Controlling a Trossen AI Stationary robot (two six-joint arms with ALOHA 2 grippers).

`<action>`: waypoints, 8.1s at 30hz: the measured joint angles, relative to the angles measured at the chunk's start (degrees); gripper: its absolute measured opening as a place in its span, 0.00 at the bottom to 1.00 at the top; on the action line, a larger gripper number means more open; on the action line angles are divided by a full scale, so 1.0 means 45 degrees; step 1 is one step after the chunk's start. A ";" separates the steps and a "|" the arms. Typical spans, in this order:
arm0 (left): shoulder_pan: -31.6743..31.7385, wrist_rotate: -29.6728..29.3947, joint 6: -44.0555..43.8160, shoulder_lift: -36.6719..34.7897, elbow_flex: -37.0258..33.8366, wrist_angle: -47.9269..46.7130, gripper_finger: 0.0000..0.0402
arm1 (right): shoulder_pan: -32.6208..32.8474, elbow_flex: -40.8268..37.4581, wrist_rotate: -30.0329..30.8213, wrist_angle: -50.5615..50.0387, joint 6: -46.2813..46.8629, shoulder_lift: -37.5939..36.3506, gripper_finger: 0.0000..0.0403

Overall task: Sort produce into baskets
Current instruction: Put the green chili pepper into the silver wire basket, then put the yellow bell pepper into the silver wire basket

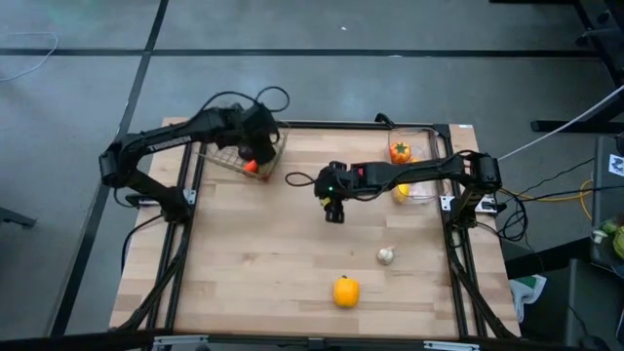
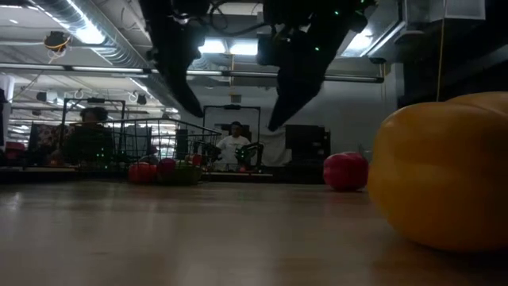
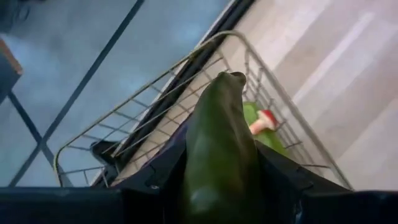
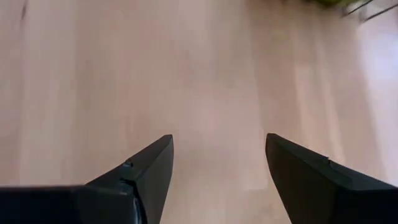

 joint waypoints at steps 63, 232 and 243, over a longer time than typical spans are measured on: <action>0.2466 0.0483 -0.0547 0.4340 0.0000 0.0769 0.39 | -0.0005 0.0005 -0.0521 0.0305 -0.0059 0.0000 0.63; -0.9498 0.5822 -0.3947 0.9311 0.3021 0.7666 0.64 | 0.6249 -0.6543 0.0093 0.5628 0.1471 -0.2550 0.63; -0.8735 0.5695 -0.3056 0.9292 0.3031 0.6968 0.64 | 0.4465 -0.6528 0.0163 0.5667 0.0719 -0.2550 0.63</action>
